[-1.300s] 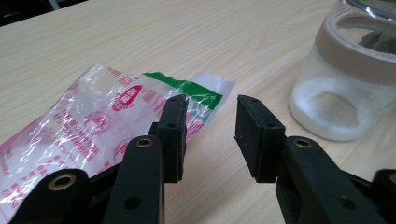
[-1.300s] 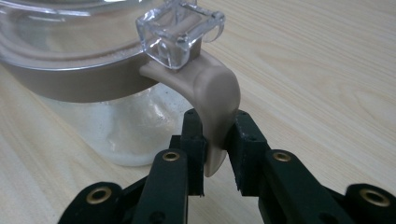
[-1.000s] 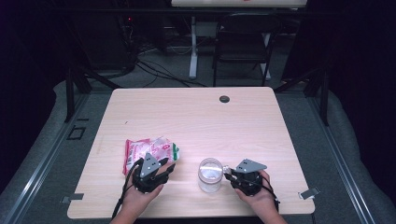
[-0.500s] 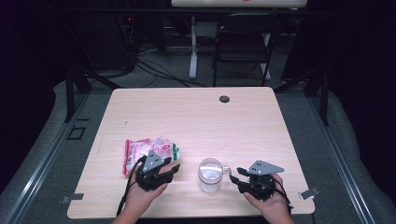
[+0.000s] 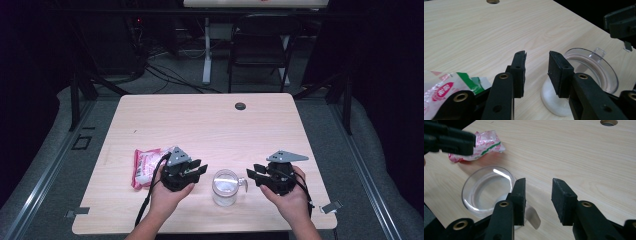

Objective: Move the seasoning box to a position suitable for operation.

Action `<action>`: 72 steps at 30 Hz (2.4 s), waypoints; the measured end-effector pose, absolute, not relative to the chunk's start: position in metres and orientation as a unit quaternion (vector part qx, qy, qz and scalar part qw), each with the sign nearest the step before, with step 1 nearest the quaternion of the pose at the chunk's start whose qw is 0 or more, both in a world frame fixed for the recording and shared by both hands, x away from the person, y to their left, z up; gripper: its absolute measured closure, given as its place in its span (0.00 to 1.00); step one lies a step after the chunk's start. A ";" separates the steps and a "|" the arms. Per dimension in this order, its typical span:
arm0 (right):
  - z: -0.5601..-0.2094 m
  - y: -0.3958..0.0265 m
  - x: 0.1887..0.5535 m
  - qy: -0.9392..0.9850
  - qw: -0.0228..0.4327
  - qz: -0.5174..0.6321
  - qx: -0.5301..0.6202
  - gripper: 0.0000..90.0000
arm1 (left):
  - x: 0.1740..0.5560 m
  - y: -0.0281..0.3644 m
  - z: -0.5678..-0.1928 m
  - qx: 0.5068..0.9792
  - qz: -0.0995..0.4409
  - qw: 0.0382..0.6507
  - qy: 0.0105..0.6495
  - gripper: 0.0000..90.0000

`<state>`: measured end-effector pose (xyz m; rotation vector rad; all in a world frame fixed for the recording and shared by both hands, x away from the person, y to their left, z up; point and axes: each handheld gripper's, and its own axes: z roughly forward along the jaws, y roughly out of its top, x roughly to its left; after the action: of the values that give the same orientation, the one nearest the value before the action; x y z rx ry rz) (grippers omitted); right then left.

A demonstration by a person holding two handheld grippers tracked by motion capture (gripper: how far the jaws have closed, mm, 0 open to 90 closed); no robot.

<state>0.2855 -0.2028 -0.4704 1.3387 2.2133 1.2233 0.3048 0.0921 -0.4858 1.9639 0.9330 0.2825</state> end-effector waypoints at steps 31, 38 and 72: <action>-0.490 -0.193 0.285 0.750 0.071 0.431 0.497 0.91 | 0.279 0.086 -0.515 0.848 0.057 0.421 0.316 1.00; -0.490 -0.194 0.285 0.751 0.069 0.432 0.495 0.92 | 0.277 0.084 -0.518 0.853 0.053 0.416 0.310 1.00; -0.493 -0.198 0.286 0.742 0.053 0.445 0.499 0.93 | 0.275 0.085 -0.508 0.843 0.065 0.443 0.299 1.00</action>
<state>0.2861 -0.1976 -0.4930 1.5174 2.2541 1.3511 0.2747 0.0852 -0.5083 2.0914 0.7408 0.1620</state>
